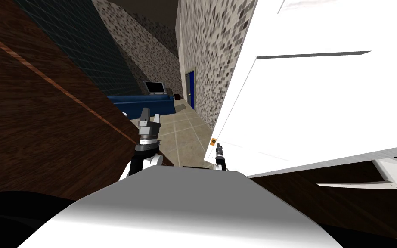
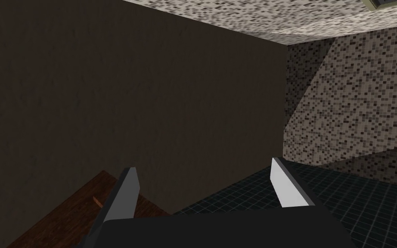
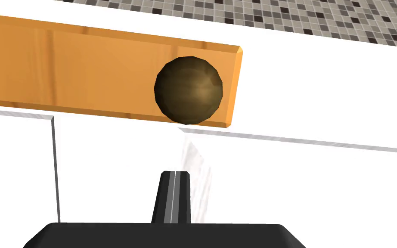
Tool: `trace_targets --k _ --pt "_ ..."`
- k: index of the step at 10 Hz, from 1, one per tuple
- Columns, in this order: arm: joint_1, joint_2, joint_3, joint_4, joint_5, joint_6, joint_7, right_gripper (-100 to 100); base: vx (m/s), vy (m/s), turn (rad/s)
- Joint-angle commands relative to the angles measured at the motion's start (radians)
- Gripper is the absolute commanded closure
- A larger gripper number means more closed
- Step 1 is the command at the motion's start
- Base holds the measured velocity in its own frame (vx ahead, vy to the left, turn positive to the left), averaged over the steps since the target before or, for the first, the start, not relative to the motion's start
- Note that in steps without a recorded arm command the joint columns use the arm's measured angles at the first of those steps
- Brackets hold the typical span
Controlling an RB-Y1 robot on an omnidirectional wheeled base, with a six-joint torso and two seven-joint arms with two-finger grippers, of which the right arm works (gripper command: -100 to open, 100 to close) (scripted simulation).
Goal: Push the door open
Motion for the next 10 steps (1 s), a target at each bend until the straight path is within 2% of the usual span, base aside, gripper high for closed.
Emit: trace_targets --k 1,6,10 --pt "-0.004 -0.009 0.034 0.006 -0.025 -0.004 0.014 -100 -0.068 -0.010 -0.138" --pt "-0.014 -0.021 0.169 0.015 -0.123 -0.018 0.074 -100 -0.051 -0.002 -0.175" --pt "-0.023 -0.011 0.288 0.023 -0.212 -0.030 0.128 -100 -0.049 0.002 -0.198"
